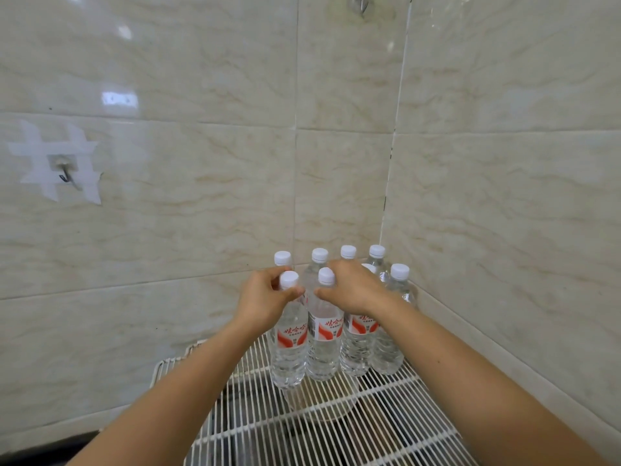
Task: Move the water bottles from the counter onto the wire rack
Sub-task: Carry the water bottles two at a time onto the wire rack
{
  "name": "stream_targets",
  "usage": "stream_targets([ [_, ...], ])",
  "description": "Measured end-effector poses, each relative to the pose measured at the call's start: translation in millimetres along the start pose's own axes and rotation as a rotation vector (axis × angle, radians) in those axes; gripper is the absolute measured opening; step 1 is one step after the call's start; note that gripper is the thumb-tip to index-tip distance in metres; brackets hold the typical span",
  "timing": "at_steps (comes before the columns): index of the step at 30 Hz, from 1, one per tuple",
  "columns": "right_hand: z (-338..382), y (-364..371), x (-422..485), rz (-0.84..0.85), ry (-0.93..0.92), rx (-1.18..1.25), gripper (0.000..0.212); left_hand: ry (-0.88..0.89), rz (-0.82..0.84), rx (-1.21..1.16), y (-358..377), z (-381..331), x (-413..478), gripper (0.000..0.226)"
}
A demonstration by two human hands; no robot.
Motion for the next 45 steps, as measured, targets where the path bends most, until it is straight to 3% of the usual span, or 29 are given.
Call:
stream_targets([
  [2, 2.5, -2.0, -4.9, -0.040, -0.021, -0.087, 0.035, 0.000, 0.006, -0.025, 0.4, 0.8, -2.3, 0.011],
  [5, 9.7, -7.9, -14.6, -0.143, -0.101, -0.190, 0.042, -0.003, -0.006, -0.036, 0.8, 3.3, -5.9, 0.022],
  [8, 20.7, -10.4, -25.9, -0.264, -0.188, -0.158, 0.041, -0.056, -0.078, 0.039, -7.0, 7.4, -12.7, 0.059],
  [13, 52.8, 9.8, -48.3, -0.323, -0.349, 0.033, 0.034, -0.107, -0.187, 0.141, -33.7, 38.0, -44.3, 0.049],
  [19, 129.6, 74.2, -66.0, -0.095, -0.499, 0.154, 0.042, -0.289, -0.252, 0.236, -100.7, 97.9, -108.4, 0.042],
  [24, 220.7, 148.8, -96.1, 0.209, -0.590, 0.103, 0.057, -0.432, -0.381, 0.308, -186.0, 142.5, -187.2, 0.039],
  [29, 324.2, 219.5, -155.2, 0.389, -0.698, 0.071, 0.059, -0.561, -0.472, 0.423, -284.3, 181.3, -289.8, 0.039],
  [37, 505.7, 310.6, -271.8, 0.483, -0.801, 0.064, 0.059, -0.708, -0.551, 0.531, -452.4, 238.8, -452.6, 0.039],
  [45, 643.0, 364.7, -350.9, 0.545, -0.910, 0.022, 0.061, -0.863, -0.594, 0.625, -585.4, 280.6, -567.1, 0.040],
])
Point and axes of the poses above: each hand's wrist, its own x-axis towards the middle knuckle, its own y-axis out of the palm, z = x × y, the point moved 3 cm from there along x, towards the middle knuckle
